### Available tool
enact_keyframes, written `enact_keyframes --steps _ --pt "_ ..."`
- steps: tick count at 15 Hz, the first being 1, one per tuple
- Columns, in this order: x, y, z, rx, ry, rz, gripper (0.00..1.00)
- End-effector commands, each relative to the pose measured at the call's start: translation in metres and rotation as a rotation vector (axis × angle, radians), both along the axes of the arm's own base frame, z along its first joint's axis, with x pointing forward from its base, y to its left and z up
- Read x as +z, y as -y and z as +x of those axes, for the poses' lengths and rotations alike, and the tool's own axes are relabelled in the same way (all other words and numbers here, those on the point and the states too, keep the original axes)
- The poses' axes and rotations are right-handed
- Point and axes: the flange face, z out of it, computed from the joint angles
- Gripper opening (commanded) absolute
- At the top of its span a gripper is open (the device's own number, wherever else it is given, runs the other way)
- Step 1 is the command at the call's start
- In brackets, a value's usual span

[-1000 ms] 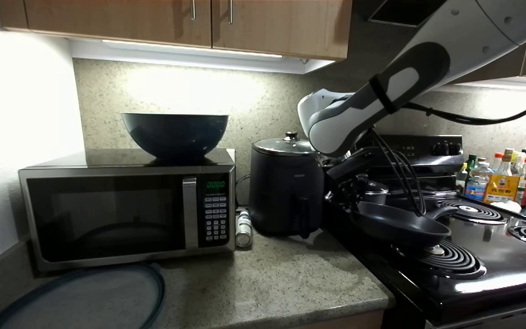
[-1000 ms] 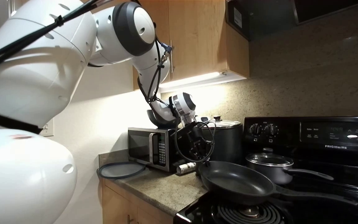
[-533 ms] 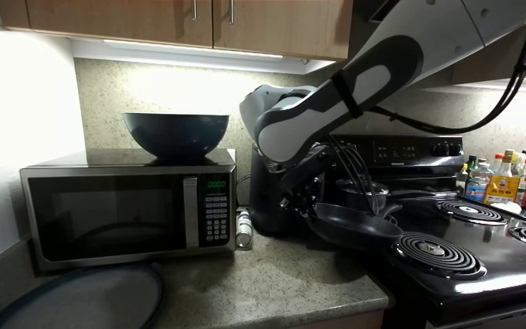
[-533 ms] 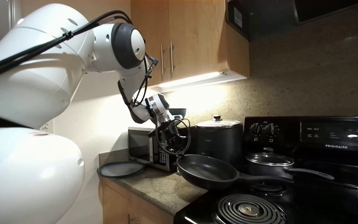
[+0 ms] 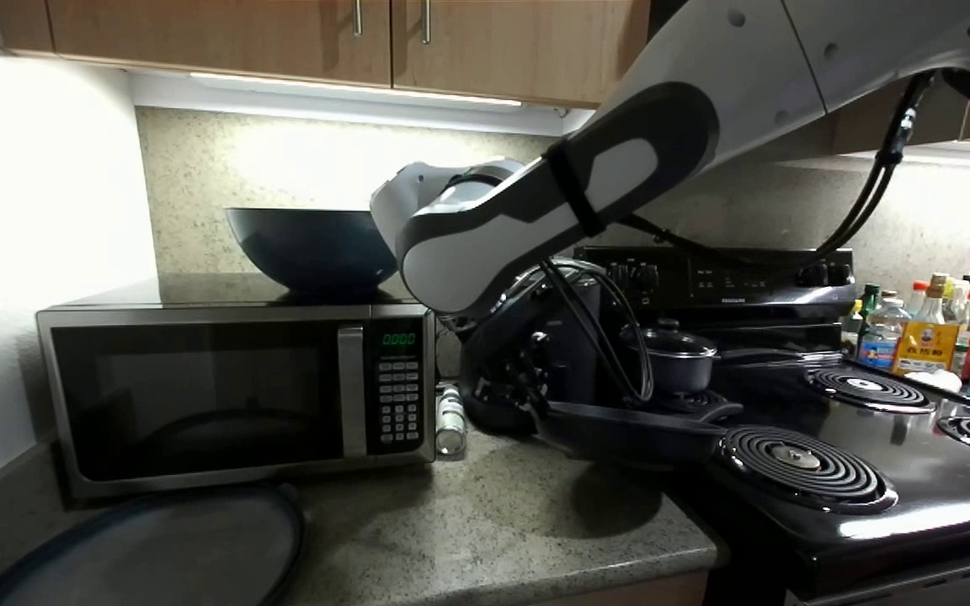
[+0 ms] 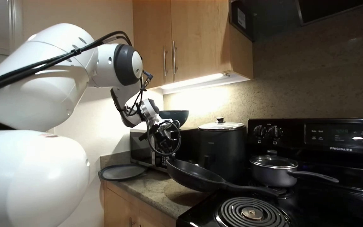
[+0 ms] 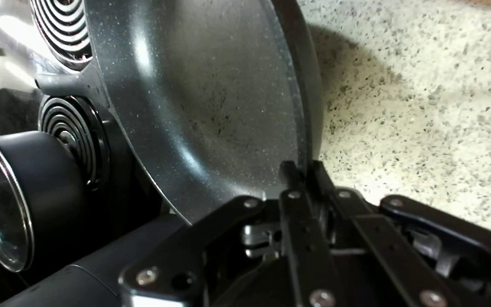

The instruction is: Uncover the pan

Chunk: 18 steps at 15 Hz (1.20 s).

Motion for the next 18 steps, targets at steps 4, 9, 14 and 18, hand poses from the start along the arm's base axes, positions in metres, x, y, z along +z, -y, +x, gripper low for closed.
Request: enact_keyframes --steps 4,9,14,18 --pt "-0.007 -0.026 -0.003 0.053 0.013 -0.006 0.06" --pt "-0.020 -0.069 -0.020 0.154 0.029 -0.089 0.05" --pt "-0.024 -0.095 -0.027 0.205 0.046 -0.101 0.05" --pt "-0.029 -0.091 -0.024 0.195 0.030 -0.098 0.05"
